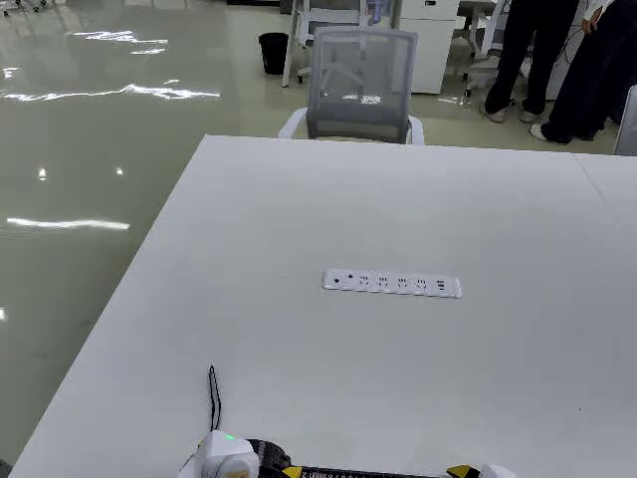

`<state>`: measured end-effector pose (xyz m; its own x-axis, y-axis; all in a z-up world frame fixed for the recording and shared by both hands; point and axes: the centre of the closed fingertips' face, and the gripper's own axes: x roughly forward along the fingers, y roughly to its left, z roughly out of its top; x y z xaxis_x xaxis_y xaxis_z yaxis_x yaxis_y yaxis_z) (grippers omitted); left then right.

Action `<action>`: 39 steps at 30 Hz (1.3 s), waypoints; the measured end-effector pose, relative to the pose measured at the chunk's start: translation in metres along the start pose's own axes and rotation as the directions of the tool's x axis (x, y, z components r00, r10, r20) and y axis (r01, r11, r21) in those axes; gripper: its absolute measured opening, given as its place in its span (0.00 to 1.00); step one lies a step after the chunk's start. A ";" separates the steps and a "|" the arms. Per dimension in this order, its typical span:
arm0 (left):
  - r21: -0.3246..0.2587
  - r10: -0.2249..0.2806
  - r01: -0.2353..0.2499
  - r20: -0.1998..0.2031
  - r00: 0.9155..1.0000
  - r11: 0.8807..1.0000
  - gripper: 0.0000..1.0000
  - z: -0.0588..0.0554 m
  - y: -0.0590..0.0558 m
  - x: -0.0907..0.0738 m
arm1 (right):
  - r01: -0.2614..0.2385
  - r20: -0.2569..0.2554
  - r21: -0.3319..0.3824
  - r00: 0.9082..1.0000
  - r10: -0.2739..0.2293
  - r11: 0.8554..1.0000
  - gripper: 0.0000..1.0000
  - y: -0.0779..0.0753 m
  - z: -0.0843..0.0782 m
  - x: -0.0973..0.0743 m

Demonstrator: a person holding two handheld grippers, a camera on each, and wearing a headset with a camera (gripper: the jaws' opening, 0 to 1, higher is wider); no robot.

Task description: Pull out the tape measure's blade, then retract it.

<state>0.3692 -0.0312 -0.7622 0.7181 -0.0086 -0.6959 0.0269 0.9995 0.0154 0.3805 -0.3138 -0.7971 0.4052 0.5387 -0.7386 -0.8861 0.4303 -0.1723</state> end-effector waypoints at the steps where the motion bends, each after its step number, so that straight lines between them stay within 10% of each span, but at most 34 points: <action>1: 0.000 0.005 -0.005 -0.003 1.000 1.000 0.80 -0.001 0.001 0.001 | 0.003 0.000 -0.004 1.000 -0.003 1.000 0.27 -0.001 0.000 0.000; 39: 0.054 0.050 -0.050 -0.006 0.999 0.997 0.58 -0.008 -0.006 0.006 | -0.082 -0.053 -0.074 0.996 0.078 0.994 0.15 0.001 -0.003 0.002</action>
<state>0.3678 -0.0368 -0.7724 0.7141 0.0420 -0.6988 0.0285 0.9956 0.0890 0.3801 -0.3148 -0.8008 0.3226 0.5314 -0.7833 -0.9305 0.3299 -0.1595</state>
